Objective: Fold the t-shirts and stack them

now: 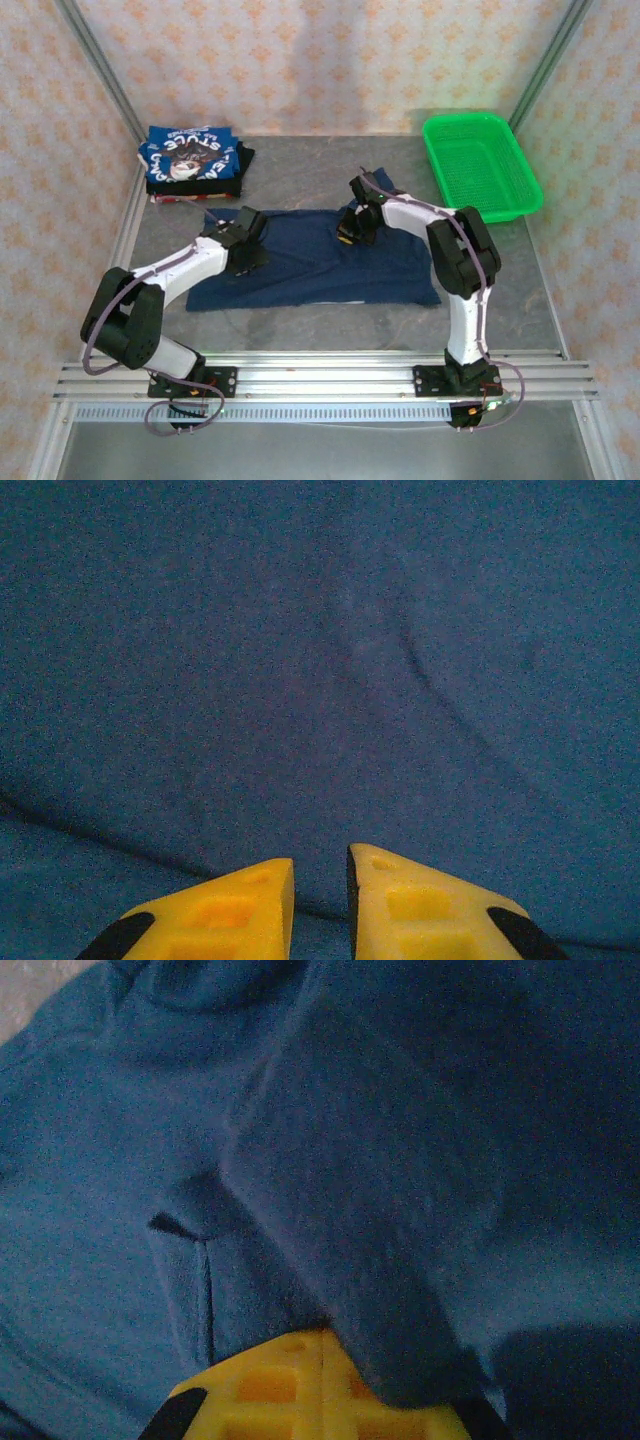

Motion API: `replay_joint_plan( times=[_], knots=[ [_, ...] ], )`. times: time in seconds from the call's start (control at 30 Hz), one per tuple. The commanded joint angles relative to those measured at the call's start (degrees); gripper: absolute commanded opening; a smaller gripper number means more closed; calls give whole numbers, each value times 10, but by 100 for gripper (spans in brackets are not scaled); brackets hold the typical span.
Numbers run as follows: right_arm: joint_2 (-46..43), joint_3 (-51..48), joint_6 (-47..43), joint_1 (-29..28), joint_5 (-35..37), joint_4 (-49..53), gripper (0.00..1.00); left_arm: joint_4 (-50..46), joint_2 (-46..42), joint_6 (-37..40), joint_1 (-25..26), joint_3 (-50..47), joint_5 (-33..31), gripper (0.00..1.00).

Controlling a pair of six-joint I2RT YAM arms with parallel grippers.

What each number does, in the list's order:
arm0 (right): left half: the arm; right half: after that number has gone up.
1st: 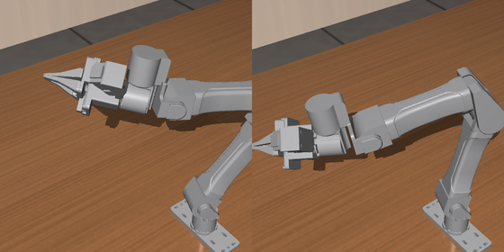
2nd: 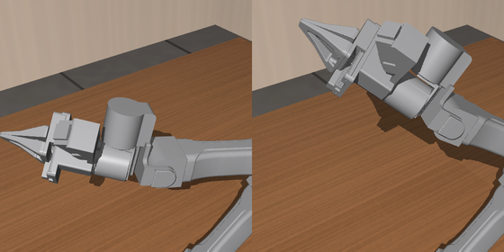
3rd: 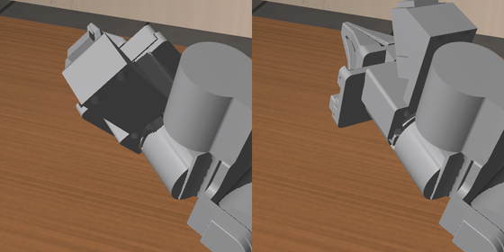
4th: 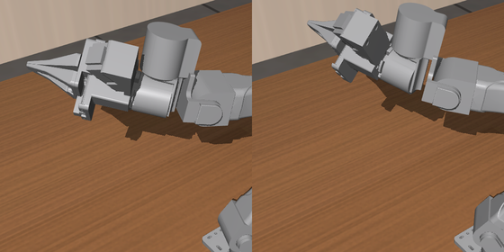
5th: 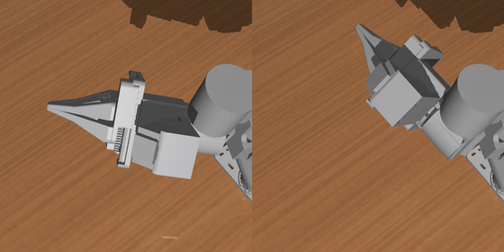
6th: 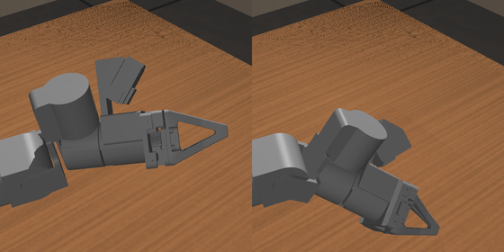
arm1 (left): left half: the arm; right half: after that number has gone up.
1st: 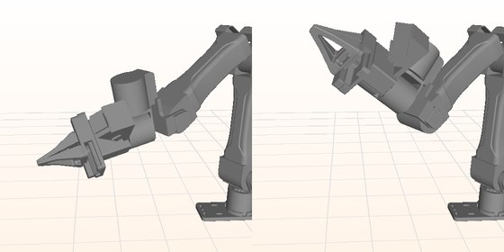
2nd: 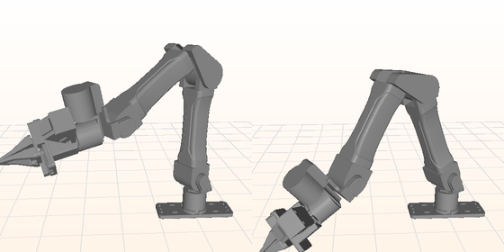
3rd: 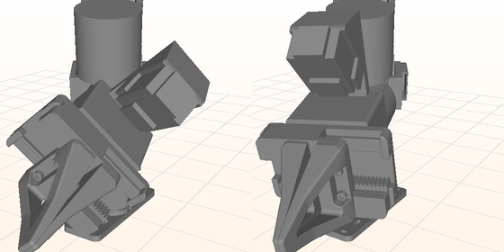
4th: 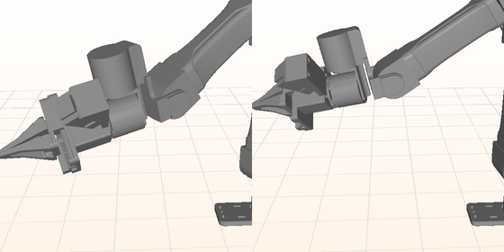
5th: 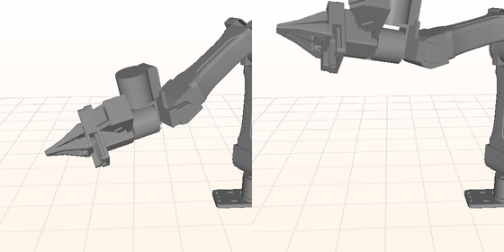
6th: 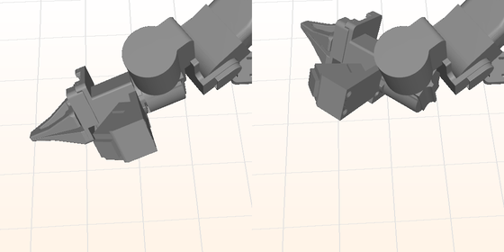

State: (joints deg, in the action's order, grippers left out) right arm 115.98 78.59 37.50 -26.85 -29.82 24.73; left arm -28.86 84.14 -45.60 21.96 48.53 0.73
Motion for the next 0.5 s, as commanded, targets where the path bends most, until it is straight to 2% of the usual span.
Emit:
replay_joint_plan(
  times=[0.0, 0.17, 0.23, 0.4, 0.47],
  knots=[
    [29, 35, 7, 0, -1, -36, 3, -5, -18, -4, -6, -18, -32, 21],
    [72, 48, 27, 1, -67, -148, 15, 1, -16, 5, -6, -40, -33, 21],
    [74, 35, 44, 3, -72, -195, 19, 1, -16, 8, -5, -48, -34, 21],
    [27, -40, 127, 19, -104, -381, 36, -11, -36, 5, -7, -59, -40, 21],
    [-4, -51, 134, 24, -117, -403, 42, -20, -52, 1, -9, -56, -40, 21]
  ],
)
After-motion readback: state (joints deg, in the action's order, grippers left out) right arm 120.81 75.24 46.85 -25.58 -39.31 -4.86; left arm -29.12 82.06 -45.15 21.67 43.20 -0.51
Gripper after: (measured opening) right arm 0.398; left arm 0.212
